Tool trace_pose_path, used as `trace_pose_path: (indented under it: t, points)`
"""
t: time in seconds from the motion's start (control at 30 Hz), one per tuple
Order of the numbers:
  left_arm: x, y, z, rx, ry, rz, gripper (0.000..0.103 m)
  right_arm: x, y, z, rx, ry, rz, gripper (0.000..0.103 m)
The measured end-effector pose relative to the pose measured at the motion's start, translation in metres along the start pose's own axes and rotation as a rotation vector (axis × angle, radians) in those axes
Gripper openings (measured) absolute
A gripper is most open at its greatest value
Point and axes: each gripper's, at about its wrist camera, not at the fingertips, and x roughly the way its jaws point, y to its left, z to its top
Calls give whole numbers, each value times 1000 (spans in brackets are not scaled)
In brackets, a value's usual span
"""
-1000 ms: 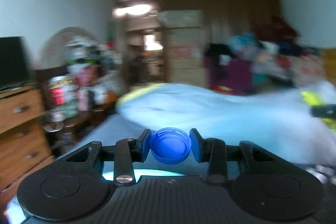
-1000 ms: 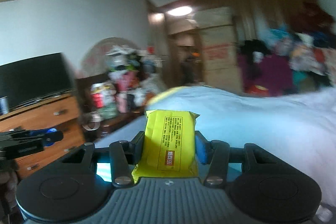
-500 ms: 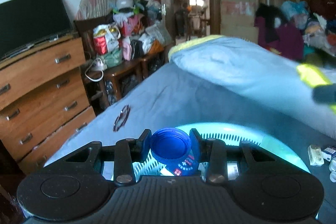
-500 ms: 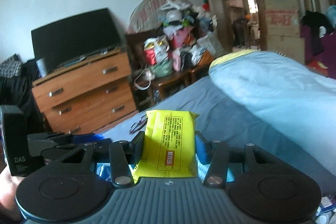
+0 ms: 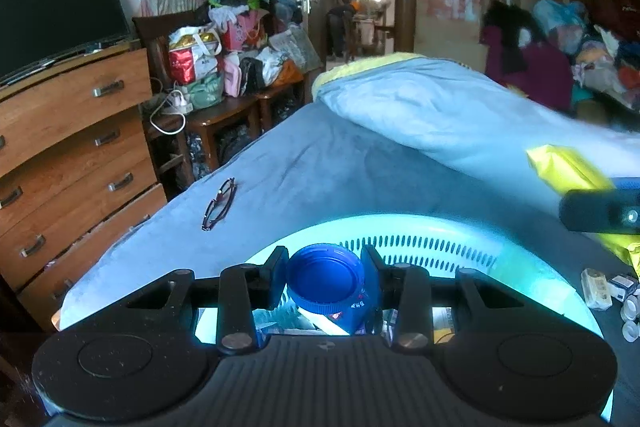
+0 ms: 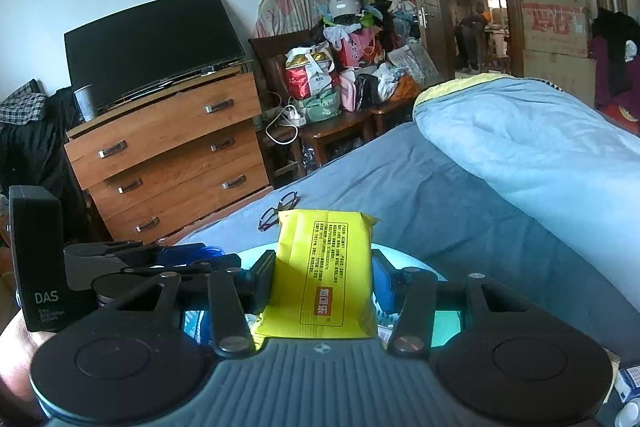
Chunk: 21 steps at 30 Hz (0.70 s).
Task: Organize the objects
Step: 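Carry the blue cap and yellow packet over the blue basket, then open both tools to drop the cap and packet into the basket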
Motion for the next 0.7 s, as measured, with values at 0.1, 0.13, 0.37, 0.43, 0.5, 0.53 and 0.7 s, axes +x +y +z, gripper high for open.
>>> trace_pose_path:
  t: [0.1, 0.13, 0.37, 0.43, 0.5, 0.53, 0.7]
  points:
    - [2, -1, -2, -1, 3, 0, 40, 4, -3, 0, 6, 4, -1, 51]
    - [3, 0, -2, -1, 3, 1, 40, 6, -3, 0, 5, 5, -1, 51]
    - [3, 5, -4, -21, -9, 29, 40, 14, -6, 3, 4, 5, 1, 52]
    - [2, 8, -4, -33, -21, 45, 43, 13, -4, 3, -16, -25, -26, 63]
    - [0, 11, -4, -36, -49, 44, 94, 6, -1, 2, -51, -94, -57, 99]
    - [-3, 9, -5, -24, -70, 59, 102, 2, 0, 2, -67, -121, -55, 99]
    - [-6, 2, -2, 11, -71, 64, 103, -1, -9, 4, -28, -116, -32, 98]
